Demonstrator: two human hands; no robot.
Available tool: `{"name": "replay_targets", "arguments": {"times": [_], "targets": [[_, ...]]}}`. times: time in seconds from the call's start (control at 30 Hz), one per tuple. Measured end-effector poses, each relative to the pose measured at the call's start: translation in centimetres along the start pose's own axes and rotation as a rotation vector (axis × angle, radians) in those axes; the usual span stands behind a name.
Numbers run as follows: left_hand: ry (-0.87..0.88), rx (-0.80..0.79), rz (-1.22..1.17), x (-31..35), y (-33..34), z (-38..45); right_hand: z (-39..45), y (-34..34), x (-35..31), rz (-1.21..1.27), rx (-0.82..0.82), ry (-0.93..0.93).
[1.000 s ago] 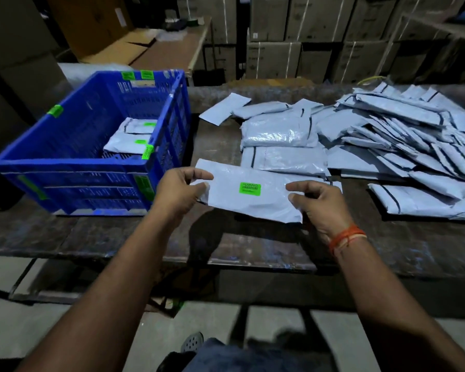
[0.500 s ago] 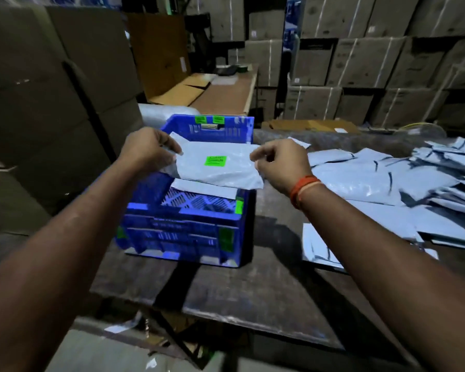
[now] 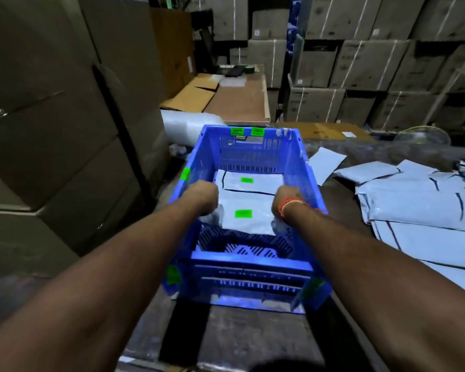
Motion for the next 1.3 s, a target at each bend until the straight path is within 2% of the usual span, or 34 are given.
{"name": "replay_targets", "arguments": {"times": [0.2,0.27,0.3,0.37,0.43,0.63,0.73,0.8,0.9,1.03,1.13,1.3], "targets": [[-0.004,-0.187,0.069,-0.1,5.0,2.7,1.8,3.5,-0.2,-0.257,-0.187,0.043],[0.066,-0.238,0.151,0.3,6.0,3.1,2.1,4.5,-0.3,-0.373,-0.252,-0.010],[0.072,-0.254,0.089,0.5,6.2,3.2,1.9,4.9,-0.4,-0.407,-0.297,-0.033],[0.089,-0.456,0.108,0.4,7.6,3.4,1.6,5.4,-0.6,-0.493,-0.332,-0.087],[-0.070,-0.611,-0.037,-0.2,8.4,3.6,1.3,5.5,-0.8,-0.557,-0.381,-0.096],[-0.054,-0.633,0.089,-0.7,7.7,2.7,1.1,5.7,-0.8,-0.637,-0.433,-0.173],[-0.031,-0.572,0.119,-0.2,6.0,1.8,0.8,5.1,-1.0,-0.585,-0.421,-0.179],[-0.051,-0.511,0.068,0.7,4.2,1.3,0.5,3.9,-1.2,-0.488,-0.346,-0.178],[0.003,-0.235,0.038,3.3,-0.8,0.8,0.0,0.5,-1.8,-0.290,-0.136,-0.215],[0.059,0.081,-0.215,8.7,-7.2,-1.3,-1.2,-5.2,-0.3,0.010,0.153,-0.264],[0.068,0.254,-0.359,13.0,-9.6,-2.8,-3.1,-9.1,4.1,0.199,0.323,-0.288],[0.121,0.434,-0.520,21.6,-11.1,-5.5,-6.5,-11.6,16.1,0.341,0.398,-0.213]]}}
Point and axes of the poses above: each hand's wrist, its own z-axis towards the middle knuckle, its own y-axis out of the palm, x = y × z, the point moved 5 cm from there along z, towards the middle knuckle, and after that the axes turned 4 degrees about x, right-handed, at the moved point
